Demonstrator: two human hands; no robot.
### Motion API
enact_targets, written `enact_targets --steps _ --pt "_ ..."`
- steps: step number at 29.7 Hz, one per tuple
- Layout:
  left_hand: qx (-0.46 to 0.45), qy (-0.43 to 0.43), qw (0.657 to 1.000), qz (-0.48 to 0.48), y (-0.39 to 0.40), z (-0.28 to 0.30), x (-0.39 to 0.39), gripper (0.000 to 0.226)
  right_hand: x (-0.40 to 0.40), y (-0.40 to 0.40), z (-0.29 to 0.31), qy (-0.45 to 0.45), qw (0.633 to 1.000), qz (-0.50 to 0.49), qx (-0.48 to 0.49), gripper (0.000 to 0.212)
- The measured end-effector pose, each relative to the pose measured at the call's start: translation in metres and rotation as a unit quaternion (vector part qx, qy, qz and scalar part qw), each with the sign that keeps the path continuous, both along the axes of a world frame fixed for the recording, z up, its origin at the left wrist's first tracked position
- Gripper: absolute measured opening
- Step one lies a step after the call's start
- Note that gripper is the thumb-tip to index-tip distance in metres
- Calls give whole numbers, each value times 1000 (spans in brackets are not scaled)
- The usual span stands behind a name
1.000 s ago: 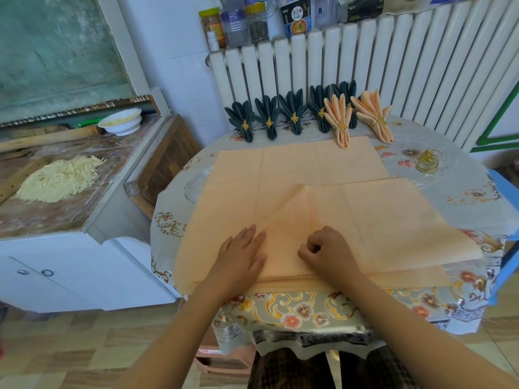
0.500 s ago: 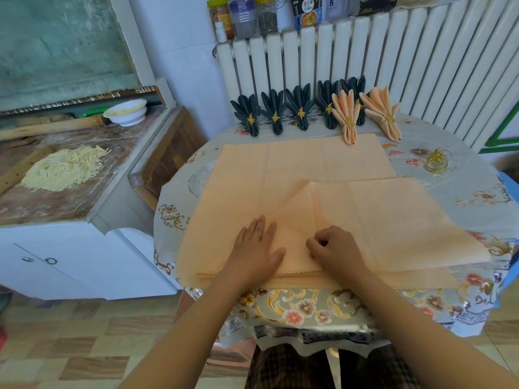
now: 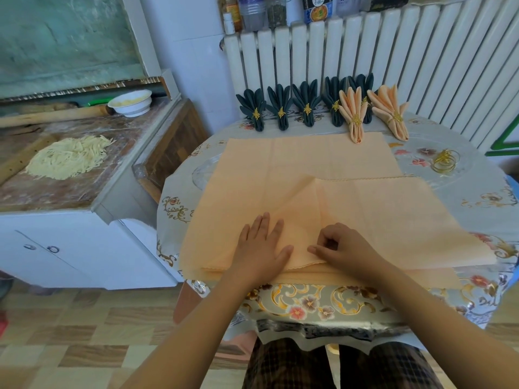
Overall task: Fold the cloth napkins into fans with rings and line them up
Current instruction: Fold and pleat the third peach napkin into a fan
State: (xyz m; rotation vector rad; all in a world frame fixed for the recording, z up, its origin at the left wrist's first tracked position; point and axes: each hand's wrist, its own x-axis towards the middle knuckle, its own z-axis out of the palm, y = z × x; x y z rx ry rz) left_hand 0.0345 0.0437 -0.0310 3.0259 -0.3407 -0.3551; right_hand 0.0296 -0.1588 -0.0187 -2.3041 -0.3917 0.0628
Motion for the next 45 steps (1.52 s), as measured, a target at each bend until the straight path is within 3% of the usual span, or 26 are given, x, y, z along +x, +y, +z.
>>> enact_targets --steps 9,28,32,36,38,40,43,45 --pt "-54 -16 998 22 7 15 8 62 7 -6 -3 21 999 32 -21 29" --pt "1 -27 1000 -9 12 -2 4 66 8 -8 -12 -7 998 60 -12 32" --pt "3 -31 999 -9 12 -4 5 66 5 -6 -19 -31 999 33 -10 34" --pt "6 -40 999 -9 11 -7 4 66 1 0 -27 -109 992 -40 -47 20" --pt "3 -45 999 -11 11 -8 3 67 1 1 -27 -142 985 -54 -86 41" --pt "2 -47 999 -13 11 -7 3 66 -1 3 -25 -164 973 -8 -160 57" --pt "2 -49 999 -15 11 -6 2 65 -9 6 -24 -112 945 90 -292 82" --pt "5 -48 999 -15 11 -6 3 65 -11 7 -20 -75 935 102 -332 86"
